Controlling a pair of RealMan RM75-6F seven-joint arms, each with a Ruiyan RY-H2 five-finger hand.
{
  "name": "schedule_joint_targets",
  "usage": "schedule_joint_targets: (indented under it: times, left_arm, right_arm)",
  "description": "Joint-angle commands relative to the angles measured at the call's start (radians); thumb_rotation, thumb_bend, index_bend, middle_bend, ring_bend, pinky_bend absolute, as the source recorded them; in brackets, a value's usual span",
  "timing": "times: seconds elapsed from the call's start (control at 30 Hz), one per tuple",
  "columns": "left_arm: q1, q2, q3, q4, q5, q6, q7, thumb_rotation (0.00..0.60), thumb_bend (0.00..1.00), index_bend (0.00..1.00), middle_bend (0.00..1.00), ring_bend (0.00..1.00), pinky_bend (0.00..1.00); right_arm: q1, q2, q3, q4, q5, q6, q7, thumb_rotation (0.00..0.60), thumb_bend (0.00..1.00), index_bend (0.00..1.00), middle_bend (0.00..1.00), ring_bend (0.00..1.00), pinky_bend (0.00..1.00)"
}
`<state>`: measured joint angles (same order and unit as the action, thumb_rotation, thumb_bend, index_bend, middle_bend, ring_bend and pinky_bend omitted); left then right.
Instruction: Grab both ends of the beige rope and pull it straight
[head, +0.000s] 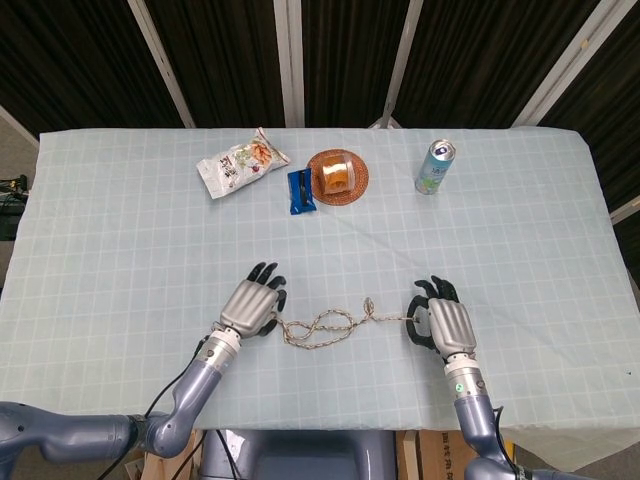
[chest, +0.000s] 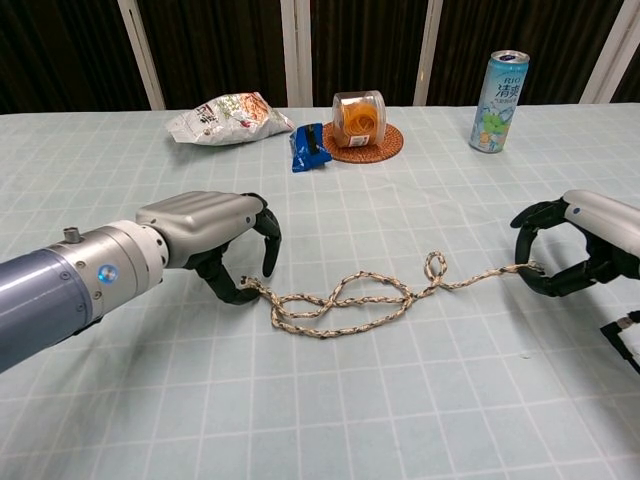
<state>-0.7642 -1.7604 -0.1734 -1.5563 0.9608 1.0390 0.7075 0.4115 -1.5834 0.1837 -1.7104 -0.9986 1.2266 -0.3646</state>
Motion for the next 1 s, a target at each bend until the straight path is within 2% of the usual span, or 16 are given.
schedule_joint_targets:
  times: [0.03, 0.37, 0.7, 1.0]
  left_arm:
    - [-0.003, -0.004, 0.002, 0.002, -0.002, 0.001, -0.003, 0.6, 0.4, 0.53, 0.21, 0.02, 0.0]
    - [-0.009, -0.02, 0.016, 0.013, -0.008, 0.007, -0.013, 0.6, 0.43, 0.56, 0.22, 0.02, 0.0]
    - [-0.01, -0.025, 0.026, 0.02, 0.008, 0.018, -0.032, 0.6, 0.54, 0.64, 0.25, 0.02, 0.0]
    - [0.001, -0.017, 0.031, 0.029, 0.022, 0.038, -0.045, 0.6, 0.55, 0.65, 0.25, 0.03, 0.0]
  right_arm:
    - [0.0, 0.0, 0.001, 0.0, 0.002, 0.001, 0.0, 0.6, 0.48, 0.62, 0.21, 0.0, 0.0]
    - [0.001, 0.0, 0.001, -0.003, 0.005, 0.003, -0.001, 0.6, 0.48, 0.62, 0.21, 0.0, 0.0]
    - [0.001, 0.001, -0.003, -0.002, 0.004, 0.004, 0.001, 0.6, 0.48, 0.62, 0.21, 0.0, 0.0]
    - [-0.002, 0.008, -0.004, -0.004, 0.003, 0.008, 0.001, 0.6, 0.48, 0.62, 0.21, 0.0, 0.0]
